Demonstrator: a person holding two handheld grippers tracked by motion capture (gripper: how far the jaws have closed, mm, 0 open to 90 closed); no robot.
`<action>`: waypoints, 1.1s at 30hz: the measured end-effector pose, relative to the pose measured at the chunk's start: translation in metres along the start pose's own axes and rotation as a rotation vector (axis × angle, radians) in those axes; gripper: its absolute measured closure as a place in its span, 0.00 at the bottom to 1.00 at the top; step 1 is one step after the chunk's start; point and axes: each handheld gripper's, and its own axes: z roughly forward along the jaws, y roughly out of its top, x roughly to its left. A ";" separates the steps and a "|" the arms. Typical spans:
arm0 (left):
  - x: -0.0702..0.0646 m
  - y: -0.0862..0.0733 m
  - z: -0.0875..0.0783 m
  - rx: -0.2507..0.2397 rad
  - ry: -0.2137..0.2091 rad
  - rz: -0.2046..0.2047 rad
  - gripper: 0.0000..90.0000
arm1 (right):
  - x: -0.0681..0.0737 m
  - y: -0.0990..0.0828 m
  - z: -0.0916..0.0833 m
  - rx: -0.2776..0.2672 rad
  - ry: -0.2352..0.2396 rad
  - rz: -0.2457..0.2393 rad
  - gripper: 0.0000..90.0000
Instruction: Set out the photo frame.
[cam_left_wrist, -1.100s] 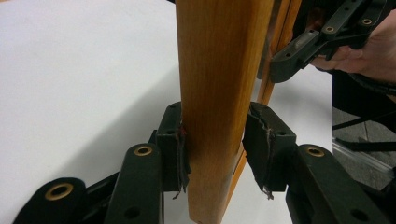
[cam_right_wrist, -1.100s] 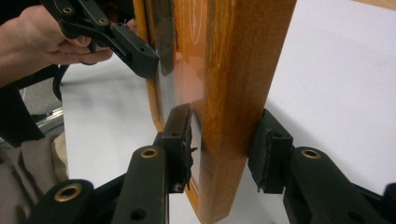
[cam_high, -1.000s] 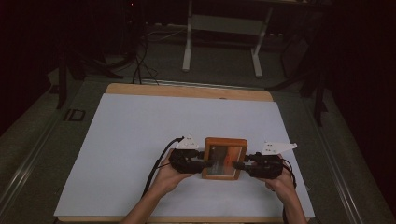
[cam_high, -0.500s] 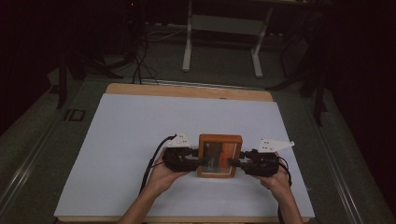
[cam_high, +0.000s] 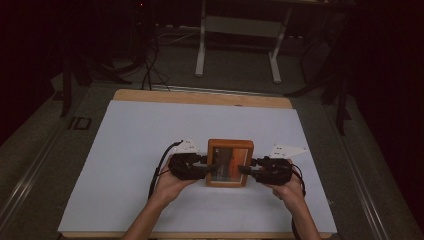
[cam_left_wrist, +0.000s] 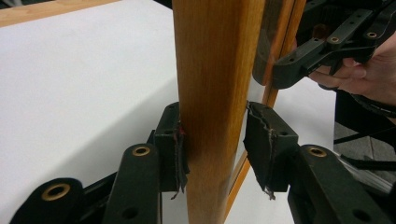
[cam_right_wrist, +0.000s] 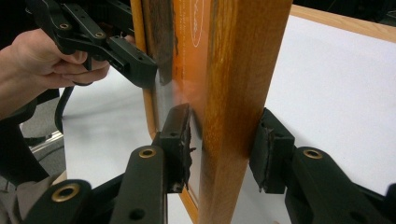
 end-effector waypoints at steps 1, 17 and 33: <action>0.001 0.000 -0.001 0.002 0.003 -0.002 0.66 | 0.000 0.000 0.001 0.000 0.001 0.004 0.68; 0.019 -0.001 -0.011 -0.010 0.029 -0.027 0.65 | -0.006 0.009 0.023 -0.004 0.012 0.029 0.68; 0.035 -0.006 -0.013 -0.011 0.057 -0.052 0.63 | -0.013 0.009 0.043 0.001 0.013 0.053 0.68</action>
